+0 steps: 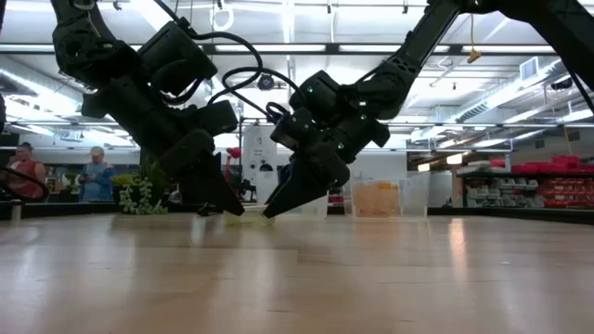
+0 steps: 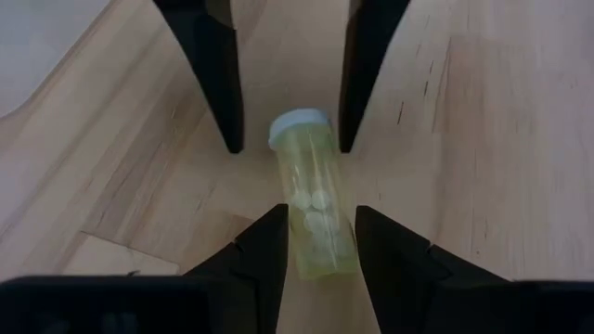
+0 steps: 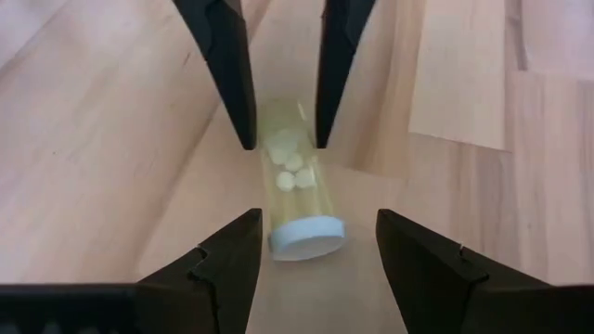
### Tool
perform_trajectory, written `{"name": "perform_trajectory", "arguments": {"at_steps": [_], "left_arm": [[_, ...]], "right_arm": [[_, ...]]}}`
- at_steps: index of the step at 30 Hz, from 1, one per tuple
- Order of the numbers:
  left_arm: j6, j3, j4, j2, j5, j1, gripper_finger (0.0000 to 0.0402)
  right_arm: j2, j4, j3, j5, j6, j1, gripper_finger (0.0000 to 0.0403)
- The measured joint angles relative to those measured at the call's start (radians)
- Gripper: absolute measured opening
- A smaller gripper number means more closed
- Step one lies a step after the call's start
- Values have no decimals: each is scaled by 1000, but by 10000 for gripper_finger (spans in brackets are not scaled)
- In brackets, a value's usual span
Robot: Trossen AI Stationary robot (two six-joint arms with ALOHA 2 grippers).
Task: Pick and place medicine bottles into bin by pill shape (circle, oval)
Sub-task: Put the small yellow pill into the left transparent bin
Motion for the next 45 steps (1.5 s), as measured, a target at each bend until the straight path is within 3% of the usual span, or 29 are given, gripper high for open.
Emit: {"name": "perform_trajectory", "arguments": {"at_steps": [9,30,41,45], "left_arm": [[1,0,17,0,0,0,128],[1,0,12,0,-1,0,119],[1,0,7,-2,-7,1,119],[1,0,-8,-26,-8,1,138]], "right_arm": [[0,54,-9,1,0,5,199],[33,70,-9,29,25,11,196],[32,65,-8,31,36,9,143],[32,63,-7,31,48,9,140]]}}
